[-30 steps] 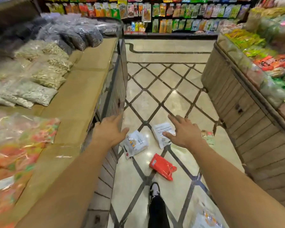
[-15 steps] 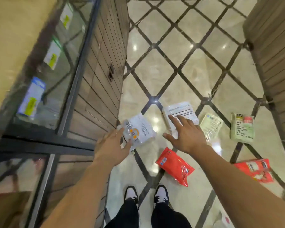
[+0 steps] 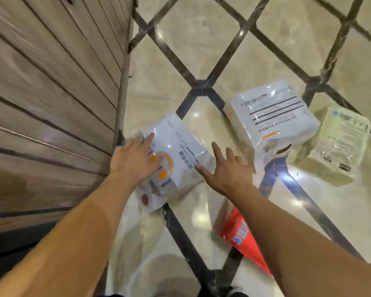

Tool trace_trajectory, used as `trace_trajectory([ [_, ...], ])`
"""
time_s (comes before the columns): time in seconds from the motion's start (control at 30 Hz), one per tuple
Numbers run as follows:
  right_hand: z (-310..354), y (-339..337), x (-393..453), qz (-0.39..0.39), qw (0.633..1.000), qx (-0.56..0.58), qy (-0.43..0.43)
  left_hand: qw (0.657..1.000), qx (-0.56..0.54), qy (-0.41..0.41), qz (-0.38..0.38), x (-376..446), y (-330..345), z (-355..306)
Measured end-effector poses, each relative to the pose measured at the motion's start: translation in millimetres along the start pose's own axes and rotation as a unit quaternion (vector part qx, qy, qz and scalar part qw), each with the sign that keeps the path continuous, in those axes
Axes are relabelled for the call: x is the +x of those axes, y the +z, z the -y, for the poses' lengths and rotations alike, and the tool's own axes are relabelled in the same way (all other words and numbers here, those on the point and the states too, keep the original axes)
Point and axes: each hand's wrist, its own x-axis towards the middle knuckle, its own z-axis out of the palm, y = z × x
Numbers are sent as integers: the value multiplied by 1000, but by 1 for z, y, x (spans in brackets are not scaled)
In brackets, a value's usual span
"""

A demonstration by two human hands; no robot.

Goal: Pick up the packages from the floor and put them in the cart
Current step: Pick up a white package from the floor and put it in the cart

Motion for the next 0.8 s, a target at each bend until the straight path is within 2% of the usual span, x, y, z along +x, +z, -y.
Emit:
trace_trajectory([
  [0.1, -6, 31, 25, 15, 998, 50, 24, 1000, -7, 5, -23, 52, 23, 9],
  [0.2, -6, 57, 33, 35, 980, 180, 71, 996, -85, 9, 18, 79, 34, 20],
  [0.27, 4, 76, 35, 53, 934, 336, 113, 988, -150, 11, 20, 84, 36, 25],
  [0.33, 18, 91, 32, 64, 858, 490, 142, 984, -178, 1, 14, 81, 34, 26],
  [0.4, 27, 100, 34, 51, 787, 596, 152, 978, -206, -16, 32, 74, 32, 24],
  [0.43, 32, 97, 33, 42, 768, 620, 155, 975, -216, -24, 45, 69, 33, 23],
  [0.53, 40, 78, 25, -11, 776, 613, 149, 973, -219, -42, 58, 54, 39, 18],
  [0.63, 31, 62, 11, -79, 797, 581, 141, 971, -234, -48, 22, 27, 34, 7],
  [0.8, 9, -6, -71, -112, 820, 548, 123, 952, -291, -95, 17, -53, -29, -30],
])
